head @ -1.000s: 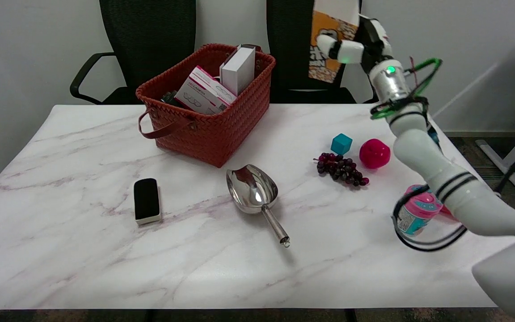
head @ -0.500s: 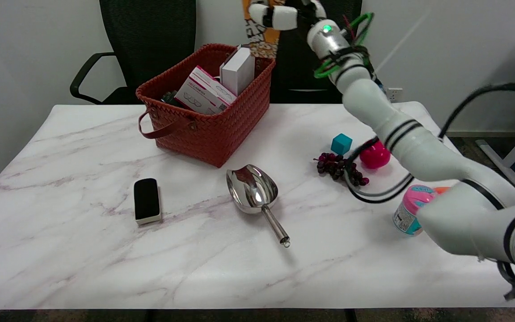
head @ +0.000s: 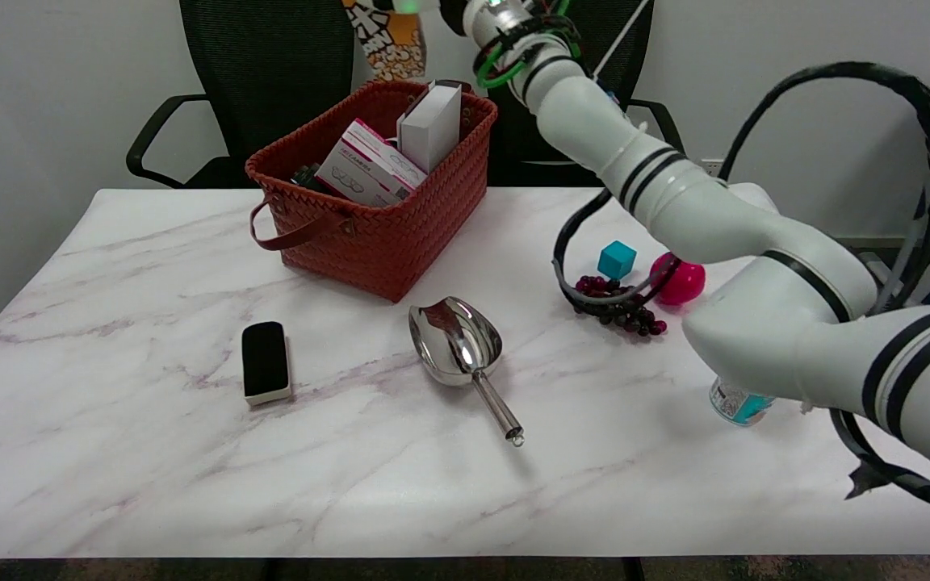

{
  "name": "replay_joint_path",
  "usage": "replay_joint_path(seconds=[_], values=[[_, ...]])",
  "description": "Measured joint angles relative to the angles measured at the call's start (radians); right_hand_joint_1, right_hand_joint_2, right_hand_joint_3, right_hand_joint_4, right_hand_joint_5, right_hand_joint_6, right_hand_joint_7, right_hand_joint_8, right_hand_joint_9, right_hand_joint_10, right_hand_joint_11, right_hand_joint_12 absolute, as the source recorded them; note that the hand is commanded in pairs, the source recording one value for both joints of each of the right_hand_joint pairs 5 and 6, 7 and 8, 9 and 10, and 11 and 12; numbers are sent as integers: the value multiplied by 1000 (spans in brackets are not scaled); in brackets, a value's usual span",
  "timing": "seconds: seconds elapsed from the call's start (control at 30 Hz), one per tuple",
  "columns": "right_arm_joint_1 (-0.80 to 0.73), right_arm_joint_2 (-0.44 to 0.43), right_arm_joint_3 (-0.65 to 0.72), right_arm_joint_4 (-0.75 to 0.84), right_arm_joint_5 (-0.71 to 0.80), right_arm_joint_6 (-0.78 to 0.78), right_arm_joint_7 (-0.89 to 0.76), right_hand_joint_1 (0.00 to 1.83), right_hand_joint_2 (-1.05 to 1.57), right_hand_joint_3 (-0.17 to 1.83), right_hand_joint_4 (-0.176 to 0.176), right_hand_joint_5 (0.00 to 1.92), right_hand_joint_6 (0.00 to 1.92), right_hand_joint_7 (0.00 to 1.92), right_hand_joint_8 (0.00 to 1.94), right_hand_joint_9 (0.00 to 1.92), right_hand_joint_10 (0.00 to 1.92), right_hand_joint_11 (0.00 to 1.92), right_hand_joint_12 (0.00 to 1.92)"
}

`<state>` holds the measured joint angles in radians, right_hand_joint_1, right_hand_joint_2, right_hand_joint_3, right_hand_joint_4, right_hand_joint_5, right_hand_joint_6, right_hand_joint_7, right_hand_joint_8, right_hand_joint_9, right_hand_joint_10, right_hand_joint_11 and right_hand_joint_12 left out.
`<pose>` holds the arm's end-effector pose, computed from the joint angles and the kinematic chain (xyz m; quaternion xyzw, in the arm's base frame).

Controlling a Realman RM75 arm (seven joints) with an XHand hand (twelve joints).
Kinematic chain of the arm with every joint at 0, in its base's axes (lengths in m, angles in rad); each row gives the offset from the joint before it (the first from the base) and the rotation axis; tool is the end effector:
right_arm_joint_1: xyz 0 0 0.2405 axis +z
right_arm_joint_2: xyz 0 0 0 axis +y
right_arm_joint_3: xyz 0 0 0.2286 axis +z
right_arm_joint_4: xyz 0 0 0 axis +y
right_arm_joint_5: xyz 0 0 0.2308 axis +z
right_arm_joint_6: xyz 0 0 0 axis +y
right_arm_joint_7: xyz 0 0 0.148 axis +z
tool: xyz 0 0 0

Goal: Place the popcorn box into the brown storage basket.

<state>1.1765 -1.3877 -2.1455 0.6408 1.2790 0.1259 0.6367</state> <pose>-0.0200 -0.5758 0.2284 0.6272 -0.3909 0.4805 0.4722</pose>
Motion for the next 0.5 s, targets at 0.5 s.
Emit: replay_joint_path(seconds=[0.5], values=[[126, -114, -32, -170, -47, -29, 2, 1174, 205, 1214, 0, 597, 597, 506, 506, 498, 498, 327, 327]])
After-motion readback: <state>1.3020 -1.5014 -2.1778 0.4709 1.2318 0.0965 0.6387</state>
